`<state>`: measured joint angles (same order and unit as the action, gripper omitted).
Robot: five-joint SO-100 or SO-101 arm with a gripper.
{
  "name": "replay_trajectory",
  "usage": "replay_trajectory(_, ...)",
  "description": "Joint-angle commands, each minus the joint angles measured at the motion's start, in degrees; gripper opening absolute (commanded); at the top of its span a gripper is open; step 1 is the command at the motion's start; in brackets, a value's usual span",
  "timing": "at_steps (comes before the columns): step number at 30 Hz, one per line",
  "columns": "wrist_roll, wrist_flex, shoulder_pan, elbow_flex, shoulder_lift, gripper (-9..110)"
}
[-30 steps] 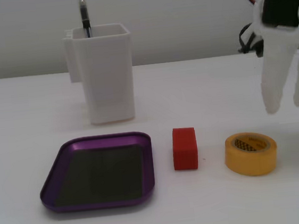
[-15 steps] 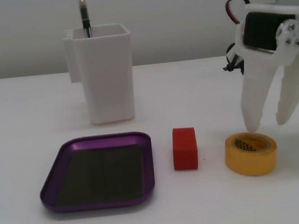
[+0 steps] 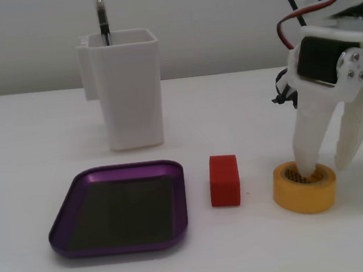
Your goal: Grab up the yellow tape and put it in the box.
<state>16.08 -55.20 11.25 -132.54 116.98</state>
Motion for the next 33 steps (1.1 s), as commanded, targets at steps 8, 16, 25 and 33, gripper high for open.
replay_trajectory(8, 0.4, 1.9, 0.7, -2.5, 0.3, 5)
replay_trajectory(16, 2.2, -7.4, 0.4, 8.0, 2.4, -1)
replay_trajectory(25, 2.7, -11.1, 0.3, 29.2, 11.1, -1)
replay_trajectory(33, 2.5, 13.6, -3.3, 27.3, 7.1, -1)
